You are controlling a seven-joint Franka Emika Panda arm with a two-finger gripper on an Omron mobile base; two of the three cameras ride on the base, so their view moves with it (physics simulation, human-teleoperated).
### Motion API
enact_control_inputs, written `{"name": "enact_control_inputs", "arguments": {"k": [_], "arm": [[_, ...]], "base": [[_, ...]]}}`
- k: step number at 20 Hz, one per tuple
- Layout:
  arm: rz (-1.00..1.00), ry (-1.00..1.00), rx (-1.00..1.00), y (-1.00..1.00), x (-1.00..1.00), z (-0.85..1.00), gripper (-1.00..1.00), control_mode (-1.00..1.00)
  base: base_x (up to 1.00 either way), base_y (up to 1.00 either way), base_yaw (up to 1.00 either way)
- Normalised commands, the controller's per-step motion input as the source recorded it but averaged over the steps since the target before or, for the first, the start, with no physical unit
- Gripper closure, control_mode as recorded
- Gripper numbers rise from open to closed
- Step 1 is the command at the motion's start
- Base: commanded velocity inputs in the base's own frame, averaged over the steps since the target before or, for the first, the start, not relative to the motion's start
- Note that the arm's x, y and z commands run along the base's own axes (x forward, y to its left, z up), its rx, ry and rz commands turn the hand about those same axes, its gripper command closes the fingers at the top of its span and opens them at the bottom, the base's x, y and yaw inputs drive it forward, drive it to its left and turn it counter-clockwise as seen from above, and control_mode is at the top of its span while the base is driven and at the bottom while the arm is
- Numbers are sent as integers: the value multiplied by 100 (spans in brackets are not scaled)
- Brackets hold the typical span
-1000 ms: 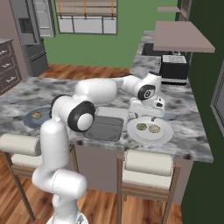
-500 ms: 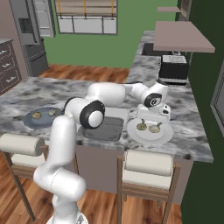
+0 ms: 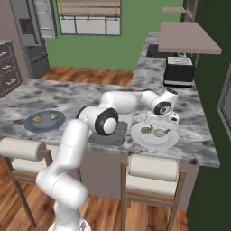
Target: Place two dumplings into each of the tupperware containers and then place the containers in the fridge.
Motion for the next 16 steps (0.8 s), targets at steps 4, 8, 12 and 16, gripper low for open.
{"name": "enact_control_inputs", "arguments": {"k": [4,8,12,16], "arm": [[0,0,2,-14,44,-34,-100,-100],[0,0,1,-16,28,-31,-100,-100],[0,4,0,-11,5,-21,-100,-100],[0,8,0,-1,0,-13,-100,-100]], "base": [[0,0,0],[0,0,0],[0,0,0],[0,0,0]]}}
